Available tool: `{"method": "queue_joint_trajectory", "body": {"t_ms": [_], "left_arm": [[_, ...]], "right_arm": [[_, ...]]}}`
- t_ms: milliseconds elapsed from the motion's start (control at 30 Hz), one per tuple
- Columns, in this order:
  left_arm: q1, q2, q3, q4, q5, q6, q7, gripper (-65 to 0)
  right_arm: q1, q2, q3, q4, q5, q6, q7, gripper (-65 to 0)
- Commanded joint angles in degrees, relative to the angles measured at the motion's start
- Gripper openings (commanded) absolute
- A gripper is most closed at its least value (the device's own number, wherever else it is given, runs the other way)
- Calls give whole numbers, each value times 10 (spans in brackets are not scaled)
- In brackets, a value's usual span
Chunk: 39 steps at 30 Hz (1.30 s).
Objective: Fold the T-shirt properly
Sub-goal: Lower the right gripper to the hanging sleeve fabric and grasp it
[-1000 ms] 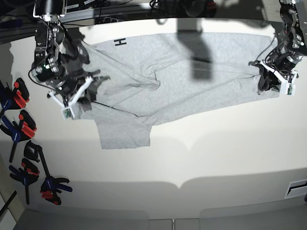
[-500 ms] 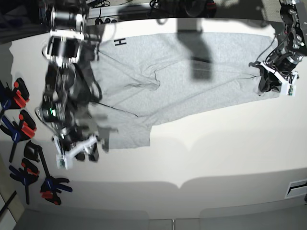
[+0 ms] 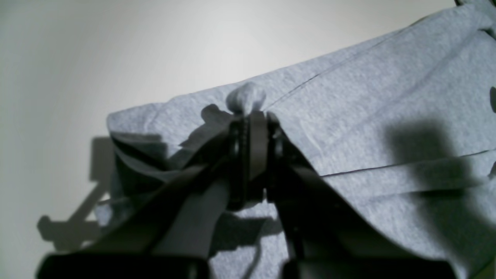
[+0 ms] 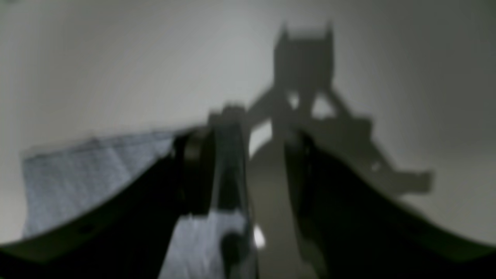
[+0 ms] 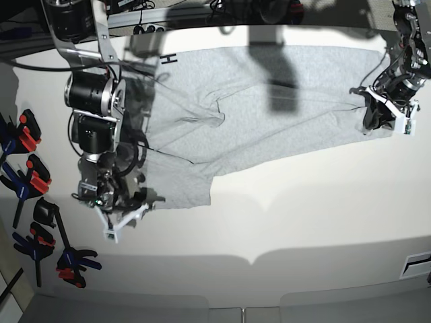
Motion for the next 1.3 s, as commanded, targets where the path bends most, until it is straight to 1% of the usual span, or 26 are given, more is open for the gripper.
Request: {"method": "queue_joint_trajectory", "body": {"t_ms": [0, 100, 233, 267, 300, 333, 433, 500, 567, 667, 700, 767, 867, 967, 1133, 1267], "left_arm": [[-3, -10, -4, 10, -10, -2, -14, -650], [-3, -9, -4, 10, -10, -2, -14, -650], [-3, -9, -4, 10, -25, -2, -14, -650], [-3, -9, -4, 10, -30, -2, -14, -650], [-3, -9, -4, 10, -30, -2, -14, -650], [-3, -9, -4, 10, -30, -2, -14, -650], [-3, -9, -4, 10, -29, -2, -14, -650], [-3, -9, -4, 10, -29, -2, -14, -650], [-3, -9, -4, 10, -29, -2, -14, -650], [-3, -10, -4, 10, -29, -2, -14, -650], [-3, -10, -4, 10, -29, -2, -14, -650], [-3, -9, -4, 10, -29, -2, -14, -650], [-3, -9, -4, 10, -29, -2, -14, -650], [-3, -9, -4, 10, -29, -2, -14, -650], [-3, -10, -4, 10, -29, -2, -14, -650], [-3, -10, -4, 10, -29, -2, -14, -650]], "right_arm": [[17, 2, 2, 0, 3, 1, 16, -376], [-1, -5, 2, -6, -2, 3, 18, -377], [-19, -14, 2, -6, -27, 4, 23, -378], [-20, -14, 2, -6, -27, 4, 24, -395], [-21, -15, 2, -6, -27, 5, 24, -425], [-21, -15, 2, -6, -27, 5, 24, -468], [-20, -15, 2, -3, -27, 7, 28, -650], [-20, -15, 2, 11, -15, 7, 44, -650], [-22, -15, 2, 38, 5, 16, 43, -650], [-27, -15, 2, 92, 31, 66, 23, -650], [-31, -15, 2, 118, 47, 82, 7, -650], [-46, -15, 2, 175, 74, 104, -27, -650], [-87, -15, 2, 277, 97, 110, -66, -650], [-141, -15, 2, 379, 98, 111, -91, -650], [-243, -15, 2, 535, 99, 122, -122, -650], [-335, -15, 2, 658, 98, 124, -129, -650]]}}
